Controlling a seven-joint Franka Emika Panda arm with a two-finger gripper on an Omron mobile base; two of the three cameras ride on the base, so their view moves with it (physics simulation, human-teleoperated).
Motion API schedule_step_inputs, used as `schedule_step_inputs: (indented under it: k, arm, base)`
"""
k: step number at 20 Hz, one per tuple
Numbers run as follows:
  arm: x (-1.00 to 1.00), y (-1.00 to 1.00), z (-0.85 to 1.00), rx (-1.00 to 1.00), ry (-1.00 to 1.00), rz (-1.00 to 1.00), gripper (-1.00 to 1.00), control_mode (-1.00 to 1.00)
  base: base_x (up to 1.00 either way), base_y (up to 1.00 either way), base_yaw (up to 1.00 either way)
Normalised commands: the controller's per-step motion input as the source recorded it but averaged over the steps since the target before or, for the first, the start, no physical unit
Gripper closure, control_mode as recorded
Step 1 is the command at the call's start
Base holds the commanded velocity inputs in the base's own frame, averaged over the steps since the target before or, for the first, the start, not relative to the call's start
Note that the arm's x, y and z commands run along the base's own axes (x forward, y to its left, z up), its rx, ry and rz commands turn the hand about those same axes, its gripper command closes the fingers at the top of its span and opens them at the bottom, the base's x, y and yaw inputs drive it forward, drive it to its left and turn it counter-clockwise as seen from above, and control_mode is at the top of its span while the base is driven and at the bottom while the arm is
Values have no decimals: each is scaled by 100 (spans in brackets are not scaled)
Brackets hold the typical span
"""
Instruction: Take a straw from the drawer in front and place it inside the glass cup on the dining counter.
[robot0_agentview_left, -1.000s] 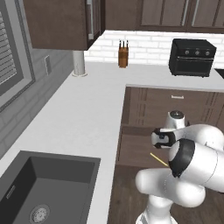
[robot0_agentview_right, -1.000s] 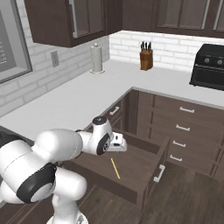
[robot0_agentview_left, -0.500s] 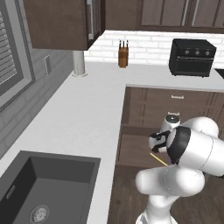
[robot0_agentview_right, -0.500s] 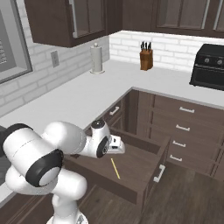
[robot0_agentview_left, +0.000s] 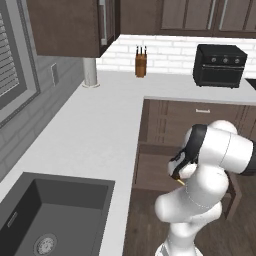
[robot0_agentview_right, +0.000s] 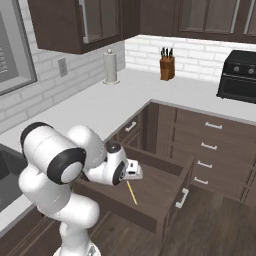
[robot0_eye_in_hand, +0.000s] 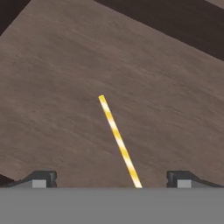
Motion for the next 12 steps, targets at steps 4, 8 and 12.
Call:
schedule_step_inputs:
  k: [4,8,12]
  arm:
    - [26,0,-38,0,0,2,-100,-100]
    - [28,0,-32,0,0,0,-100,-100]
    - [33,-6,-27,0,0,0,-100,-100]
  base:
    - [0,0,0]
    - [0,0,0]
    - [0,0,0]
